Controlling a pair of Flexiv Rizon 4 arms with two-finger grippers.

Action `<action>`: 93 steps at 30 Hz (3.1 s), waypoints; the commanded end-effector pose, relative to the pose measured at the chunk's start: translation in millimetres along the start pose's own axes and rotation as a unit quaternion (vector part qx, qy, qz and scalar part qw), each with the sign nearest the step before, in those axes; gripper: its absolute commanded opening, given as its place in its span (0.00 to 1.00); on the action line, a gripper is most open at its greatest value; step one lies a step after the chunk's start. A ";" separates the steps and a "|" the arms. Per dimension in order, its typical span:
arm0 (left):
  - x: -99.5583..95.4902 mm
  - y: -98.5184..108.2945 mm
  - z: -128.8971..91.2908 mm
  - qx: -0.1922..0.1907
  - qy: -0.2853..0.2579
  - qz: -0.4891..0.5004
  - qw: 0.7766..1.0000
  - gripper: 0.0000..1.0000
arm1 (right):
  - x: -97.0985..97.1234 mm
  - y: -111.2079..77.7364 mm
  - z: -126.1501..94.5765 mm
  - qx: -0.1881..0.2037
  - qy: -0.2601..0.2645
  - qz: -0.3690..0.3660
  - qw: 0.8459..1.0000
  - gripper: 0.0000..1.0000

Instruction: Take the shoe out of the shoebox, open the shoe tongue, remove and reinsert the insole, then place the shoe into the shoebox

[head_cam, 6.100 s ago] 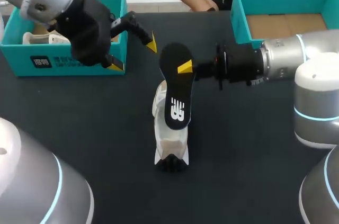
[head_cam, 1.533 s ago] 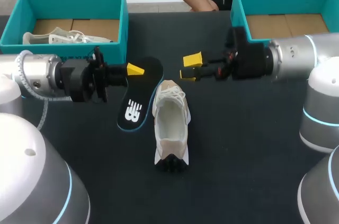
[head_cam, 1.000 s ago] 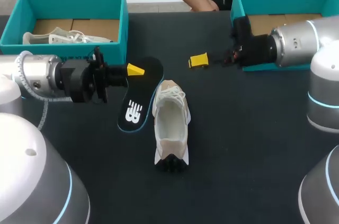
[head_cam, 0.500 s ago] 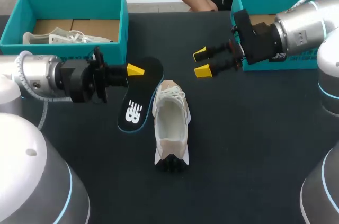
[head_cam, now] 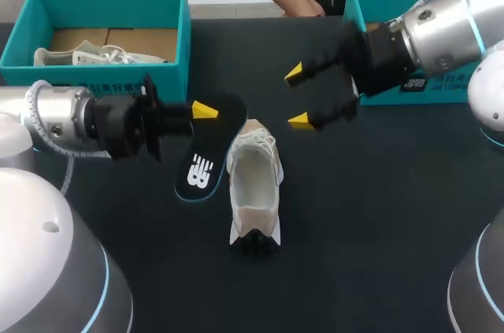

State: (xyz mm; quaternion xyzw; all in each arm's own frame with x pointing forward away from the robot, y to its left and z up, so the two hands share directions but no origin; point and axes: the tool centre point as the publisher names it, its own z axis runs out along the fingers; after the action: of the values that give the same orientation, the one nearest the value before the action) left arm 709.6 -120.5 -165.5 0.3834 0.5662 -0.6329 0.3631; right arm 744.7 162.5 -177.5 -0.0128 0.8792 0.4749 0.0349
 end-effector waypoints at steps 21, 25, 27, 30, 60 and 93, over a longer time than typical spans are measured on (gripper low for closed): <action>86.3 -38.8 15.2 0.009 -0.016 -0.065 0.998 0.00 | 85.4 -79.5 51.1 -0.009 -0.031 -0.040 0.999 1.00; 95.6 -38.1 17.1 0.007 -0.009 -0.074 0.997 0.00 | 96.1 -84.1 64.9 -0.002 -0.020 -0.039 0.999 1.00; 99.7 -36.8 17.4 0.007 -0.009 -0.081 0.997 0.00 | 98.8 -86.3 70.6 0.002 -0.019 -0.036 0.999 1.00; 103.2 -35.1 17.7 0.002 -0.013 -0.089 0.996 0.00 | 99.6 -87.2 72.2 0.002 -0.025 -0.031 0.999 1.00; 103.2 -35.1 17.7 0.002 -0.013 -0.089 0.996 0.00 | 91.9 -97.3 80.8 0.156 -0.081 -0.078 0.981 1.00; 103.2 -35.1 17.7 0.002 -0.013 -0.089 0.996 0.00 | 81.6 -95.6 88.8 0.161 -0.102 -0.087 0.978 1.00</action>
State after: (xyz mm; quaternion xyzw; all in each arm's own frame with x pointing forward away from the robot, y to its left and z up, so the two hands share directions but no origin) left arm 632.6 -136.2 -240.9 0.3249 0.5918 -0.6695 0.3100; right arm 674.7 184.4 -311.0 -0.0359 0.9318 0.3212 0.1652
